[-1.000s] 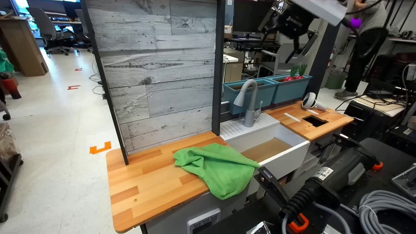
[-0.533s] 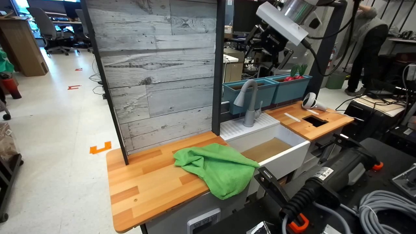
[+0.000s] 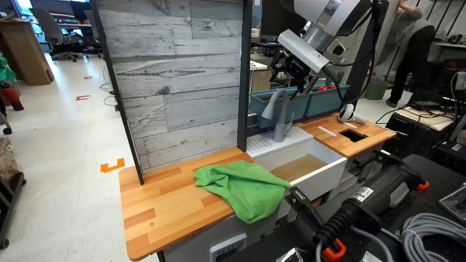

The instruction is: Center the faucet

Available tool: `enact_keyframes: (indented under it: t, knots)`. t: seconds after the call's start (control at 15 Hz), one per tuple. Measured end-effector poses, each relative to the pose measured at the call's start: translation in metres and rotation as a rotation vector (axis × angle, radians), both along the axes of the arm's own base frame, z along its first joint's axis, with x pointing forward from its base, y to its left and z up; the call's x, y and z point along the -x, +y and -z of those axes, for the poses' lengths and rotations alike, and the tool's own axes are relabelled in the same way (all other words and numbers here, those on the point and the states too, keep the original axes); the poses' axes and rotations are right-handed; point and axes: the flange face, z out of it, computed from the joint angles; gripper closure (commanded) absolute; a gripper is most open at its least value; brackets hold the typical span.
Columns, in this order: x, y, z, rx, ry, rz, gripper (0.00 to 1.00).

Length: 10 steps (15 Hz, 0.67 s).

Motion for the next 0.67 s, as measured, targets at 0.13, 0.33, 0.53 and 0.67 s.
enact_keyframes:
  t: [0.13,0.33,0.53,0.67]
  knots:
    - [-0.005,0.001,0.007,-0.008,0.004,0.008,0.0]
    - [-0.013,0.004,0.012,-0.018,0.003,0.017,0.34]
    - [-0.019,0.01,0.012,-0.022,-0.003,0.007,0.58]
    - [-0.02,0.013,0.011,-0.022,-0.002,-0.004,0.73]
